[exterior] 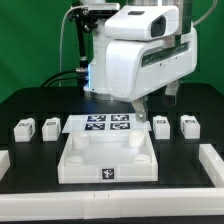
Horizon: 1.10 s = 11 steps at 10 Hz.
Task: Assemble one leg
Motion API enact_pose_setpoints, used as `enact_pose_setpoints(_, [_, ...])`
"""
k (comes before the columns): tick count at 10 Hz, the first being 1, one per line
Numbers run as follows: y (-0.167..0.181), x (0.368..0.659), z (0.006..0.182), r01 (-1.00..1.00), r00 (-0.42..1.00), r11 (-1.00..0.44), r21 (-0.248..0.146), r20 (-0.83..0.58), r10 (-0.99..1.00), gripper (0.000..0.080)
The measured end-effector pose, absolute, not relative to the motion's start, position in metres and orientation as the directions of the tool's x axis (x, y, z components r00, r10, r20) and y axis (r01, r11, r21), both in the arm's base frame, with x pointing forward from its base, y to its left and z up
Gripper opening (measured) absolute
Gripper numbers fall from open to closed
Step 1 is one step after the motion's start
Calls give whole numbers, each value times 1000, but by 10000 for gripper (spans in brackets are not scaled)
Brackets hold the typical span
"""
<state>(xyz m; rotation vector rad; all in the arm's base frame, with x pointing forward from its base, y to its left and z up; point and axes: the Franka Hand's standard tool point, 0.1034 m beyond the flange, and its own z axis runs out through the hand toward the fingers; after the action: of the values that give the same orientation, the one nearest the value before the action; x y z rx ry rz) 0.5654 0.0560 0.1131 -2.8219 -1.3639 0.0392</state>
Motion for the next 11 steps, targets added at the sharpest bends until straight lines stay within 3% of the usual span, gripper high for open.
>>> enact_pose_setpoints(2, [56, 565, 113, 783, 621, -621, -17, -19, 784, 650])
enact_pose_setpoints(4, [54, 565, 113, 864, 504, -504, -17, -21, 864, 650])
enact_pose_setpoints(11, [54, 565, 112, 857, 514, -514, -18, -23, 858, 650])
